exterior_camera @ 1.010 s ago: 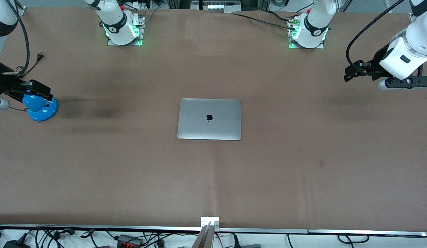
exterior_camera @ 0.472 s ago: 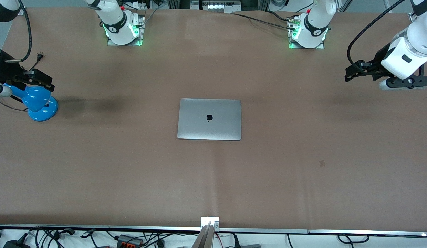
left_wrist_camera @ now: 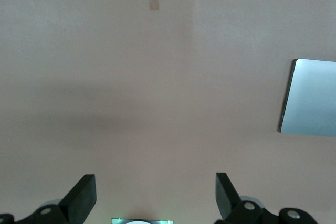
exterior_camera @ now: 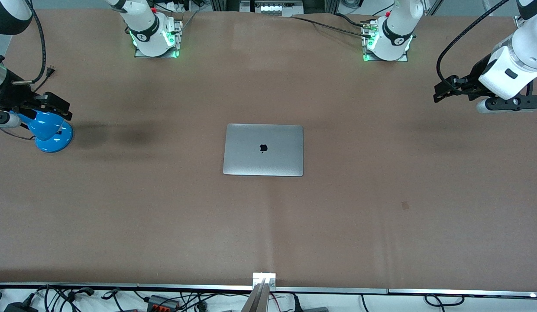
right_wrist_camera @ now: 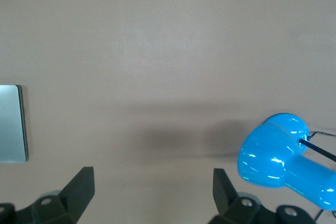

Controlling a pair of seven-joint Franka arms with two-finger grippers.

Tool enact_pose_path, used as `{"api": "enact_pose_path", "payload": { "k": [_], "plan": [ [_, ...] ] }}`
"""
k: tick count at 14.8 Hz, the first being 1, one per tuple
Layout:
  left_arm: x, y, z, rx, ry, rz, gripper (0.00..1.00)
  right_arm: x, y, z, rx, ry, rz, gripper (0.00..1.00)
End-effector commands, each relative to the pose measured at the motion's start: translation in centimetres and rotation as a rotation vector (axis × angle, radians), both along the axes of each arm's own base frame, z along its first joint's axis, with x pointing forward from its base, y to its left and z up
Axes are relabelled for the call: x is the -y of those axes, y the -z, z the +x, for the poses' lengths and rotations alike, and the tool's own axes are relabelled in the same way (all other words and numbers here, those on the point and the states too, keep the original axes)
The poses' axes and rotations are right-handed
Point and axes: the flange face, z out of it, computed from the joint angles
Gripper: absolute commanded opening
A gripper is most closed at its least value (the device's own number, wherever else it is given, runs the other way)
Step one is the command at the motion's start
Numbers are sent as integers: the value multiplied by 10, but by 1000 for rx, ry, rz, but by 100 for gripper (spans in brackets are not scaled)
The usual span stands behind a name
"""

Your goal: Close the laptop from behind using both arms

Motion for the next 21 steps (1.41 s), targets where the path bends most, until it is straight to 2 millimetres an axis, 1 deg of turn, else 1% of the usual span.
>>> {"api": "enact_pose_path", "payload": {
  "k": [1, 7, 9, 10, 16, 21],
  "plan": [
    [-1, -8, -5, 2, -3, 22, 100, 1, -3, 0, 16, -15, -4, 100],
    [-1, -7, -5, 2, -3, 22, 100, 11, -2, 0, 19, 5, -2, 100],
    [-2, -7, -4, 1, -4, 20, 100, 11, -4, -1, 24, 7, -1, 100],
    [-3, -8, -5, 2, -6, 21, 100, 16, -5, -2, 26, 14, -1, 100],
    [-3, -7, -4, 1, -7, 19, 100, 11, -9, -6, 25, 12, 19, 100],
    [-4, -7, -4, 1, -9, 19, 100, 10, -8, -8, 16, 9, 18, 100]
  ]
}}
